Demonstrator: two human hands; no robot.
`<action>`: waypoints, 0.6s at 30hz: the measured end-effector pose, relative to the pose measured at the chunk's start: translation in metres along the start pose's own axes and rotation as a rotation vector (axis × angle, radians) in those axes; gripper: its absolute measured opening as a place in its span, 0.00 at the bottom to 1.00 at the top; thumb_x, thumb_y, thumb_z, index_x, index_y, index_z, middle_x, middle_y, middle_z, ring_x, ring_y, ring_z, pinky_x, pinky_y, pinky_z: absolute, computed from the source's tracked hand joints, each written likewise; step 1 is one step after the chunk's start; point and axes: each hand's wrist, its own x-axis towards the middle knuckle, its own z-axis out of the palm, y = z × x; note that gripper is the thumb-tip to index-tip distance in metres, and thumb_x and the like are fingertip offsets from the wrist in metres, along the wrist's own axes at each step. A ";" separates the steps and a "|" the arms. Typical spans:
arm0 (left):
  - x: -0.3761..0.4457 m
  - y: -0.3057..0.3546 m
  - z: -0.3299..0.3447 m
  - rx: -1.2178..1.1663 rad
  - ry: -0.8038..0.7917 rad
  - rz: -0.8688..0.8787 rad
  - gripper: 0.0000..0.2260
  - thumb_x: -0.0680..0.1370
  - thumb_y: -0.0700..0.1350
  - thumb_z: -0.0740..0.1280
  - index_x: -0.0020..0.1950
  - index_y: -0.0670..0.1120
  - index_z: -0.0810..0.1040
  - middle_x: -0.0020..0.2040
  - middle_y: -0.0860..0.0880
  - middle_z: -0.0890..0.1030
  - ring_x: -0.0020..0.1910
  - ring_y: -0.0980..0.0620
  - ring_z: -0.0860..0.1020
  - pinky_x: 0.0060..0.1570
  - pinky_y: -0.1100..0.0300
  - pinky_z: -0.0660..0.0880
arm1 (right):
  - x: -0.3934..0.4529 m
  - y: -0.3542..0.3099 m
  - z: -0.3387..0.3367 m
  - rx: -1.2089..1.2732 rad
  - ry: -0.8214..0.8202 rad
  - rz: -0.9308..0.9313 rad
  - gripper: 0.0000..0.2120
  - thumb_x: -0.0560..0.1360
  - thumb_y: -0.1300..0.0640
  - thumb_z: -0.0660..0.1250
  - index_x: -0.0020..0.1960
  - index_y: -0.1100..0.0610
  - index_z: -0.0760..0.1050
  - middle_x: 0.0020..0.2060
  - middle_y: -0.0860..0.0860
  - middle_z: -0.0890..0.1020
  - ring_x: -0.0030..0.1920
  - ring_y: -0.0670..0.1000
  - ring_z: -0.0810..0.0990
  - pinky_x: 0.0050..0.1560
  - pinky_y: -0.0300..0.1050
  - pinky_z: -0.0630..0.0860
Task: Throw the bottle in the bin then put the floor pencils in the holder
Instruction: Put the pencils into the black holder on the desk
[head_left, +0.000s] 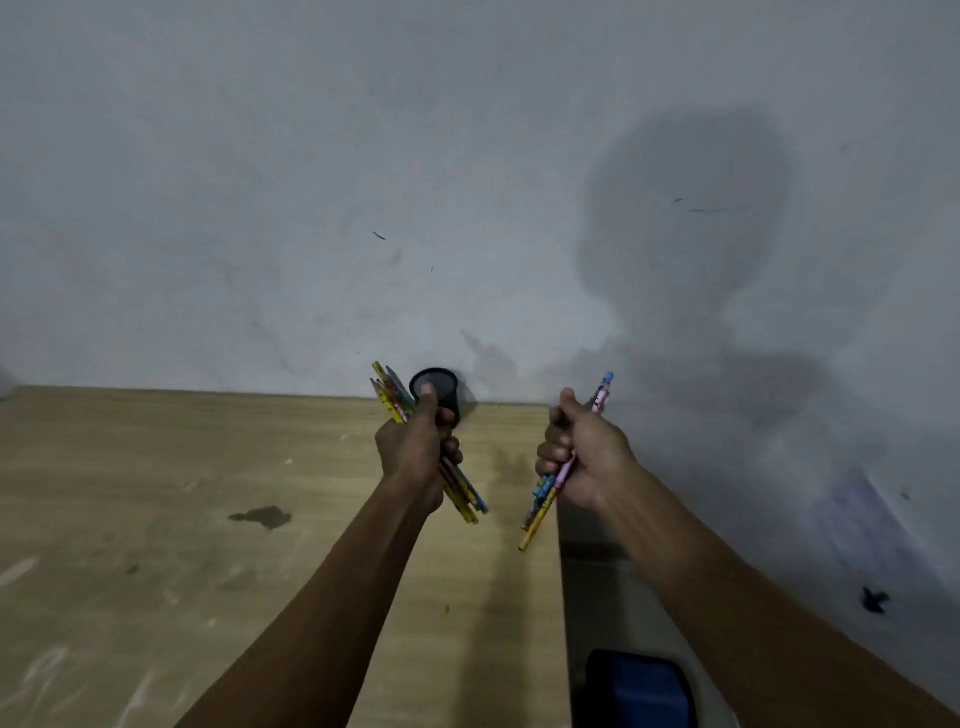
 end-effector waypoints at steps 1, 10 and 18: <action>0.023 0.004 0.002 0.004 0.021 0.013 0.19 0.78 0.52 0.68 0.34 0.39 0.75 0.20 0.50 0.71 0.21 0.50 0.68 0.26 0.58 0.69 | 0.019 0.001 0.013 0.010 0.023 -0.005 0.20 0.80 0.45 0.61 0.33 0.55 0.66 0.17 0.48 0.61 0.17 0.46 0.58 0.23 0.38 0.59; 0.196 0.014 0.021 -0.013 0.141 0.159 0.22 0.77 0.54 0.68 0.28 0.43 0.70 0.21 0.51 0.71 0.28 0.46 0.73 0.35 0.52 0.74 | 0.181 0.007 0.097 0.096 0.188 -0.223 0.21 0.81 0.46 0.59 0.33 0.55 0.63 0.25 0.51 0.67 0.26 0.50 0.67 0.30 0.43 0.67; 0.273 -0.004 0.031 0.034 0.169 0.281 0.22 0.78 0.54 0.66 0.26 0.45 0.75 0.25 0.49 0.79 0.29 0.50 0.79 0.37 0.56 0.75 | 0.262 0.031 0.147 0.036 0.271 -0.478 0.20 0.82 0.49 0.59 0.34 0.57 0.67 0.23 0.52 0.72 0.24 0.50 0.74 0.34 0.44 0.77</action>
